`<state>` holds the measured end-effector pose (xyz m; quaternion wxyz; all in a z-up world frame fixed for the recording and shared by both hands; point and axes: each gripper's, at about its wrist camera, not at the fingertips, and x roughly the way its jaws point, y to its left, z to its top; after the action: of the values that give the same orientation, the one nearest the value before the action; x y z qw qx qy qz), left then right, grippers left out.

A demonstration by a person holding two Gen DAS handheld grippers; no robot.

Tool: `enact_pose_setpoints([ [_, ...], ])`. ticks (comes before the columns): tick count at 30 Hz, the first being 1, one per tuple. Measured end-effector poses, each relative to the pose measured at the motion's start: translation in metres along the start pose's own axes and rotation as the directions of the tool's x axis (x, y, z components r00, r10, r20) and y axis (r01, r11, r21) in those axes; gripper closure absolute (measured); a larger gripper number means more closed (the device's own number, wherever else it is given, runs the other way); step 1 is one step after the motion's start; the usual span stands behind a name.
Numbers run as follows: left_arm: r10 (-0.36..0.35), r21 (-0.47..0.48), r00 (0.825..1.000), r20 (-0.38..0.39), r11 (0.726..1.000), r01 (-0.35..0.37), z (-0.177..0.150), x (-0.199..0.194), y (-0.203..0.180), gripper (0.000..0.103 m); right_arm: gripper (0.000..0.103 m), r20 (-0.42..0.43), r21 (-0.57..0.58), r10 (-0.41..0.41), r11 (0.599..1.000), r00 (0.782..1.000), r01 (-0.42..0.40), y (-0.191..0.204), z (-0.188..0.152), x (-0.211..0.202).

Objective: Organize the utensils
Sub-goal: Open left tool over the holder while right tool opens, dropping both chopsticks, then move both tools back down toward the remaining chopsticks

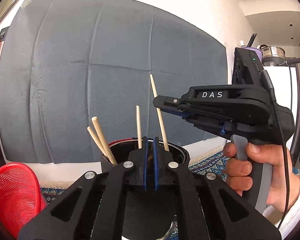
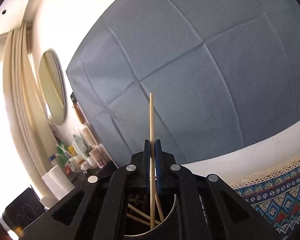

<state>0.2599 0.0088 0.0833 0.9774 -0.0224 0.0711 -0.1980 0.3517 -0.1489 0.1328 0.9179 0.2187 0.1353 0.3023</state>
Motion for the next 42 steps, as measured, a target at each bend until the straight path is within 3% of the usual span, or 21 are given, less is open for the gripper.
enact_pose_setpoints([
  [9, 0.018, -0.001, 1.0, 0.019, 1.0, -0.018, 0.012, -0.025, -0.002, 0.059, 0.094, -0.01, -0.023, -0.024, 0.999, 1.0, 0.024, 0.013, 0.0, -0.018],
  [12, 0.026, 0.005, 0.999, 0.022, 1.0, -0.026, 0.016, -0.034, -0.003, 0.05, 0.087, -0.025, -0.027, -0.031, 0.999, 0.999, 0.03, 0.016, 0.001, -0.021],
  [23, 0.083, 0.052, 0.996, 0.026, 0.995, -0.084, 0.023, -0.069, -0.013, 0.039, 0.064, -0.037, -0.037, -0.072, 0.997, 0.997, 0.071, 0.031, 0.0, -0.047],
  [31, 0.143, 0.008, 0.99, 0.009, 0.99, -0.143, 0.019, -0.093, -0.009, 0.027, 0.049, -0.02, -0.12, -0.153, 0.981, 0.988, 0.15, 0.051, -0.011, -0.08],
  [42, 0.213, 0.006, 0.975, -0.065, 0.977, -0.213, 0.002, -0.113, -0.017, 0.013, 0.029, -0.028, -0.14, -0.205, 0.97, 0.978, 0.2, 0.058, -0.036, -0.127],
])
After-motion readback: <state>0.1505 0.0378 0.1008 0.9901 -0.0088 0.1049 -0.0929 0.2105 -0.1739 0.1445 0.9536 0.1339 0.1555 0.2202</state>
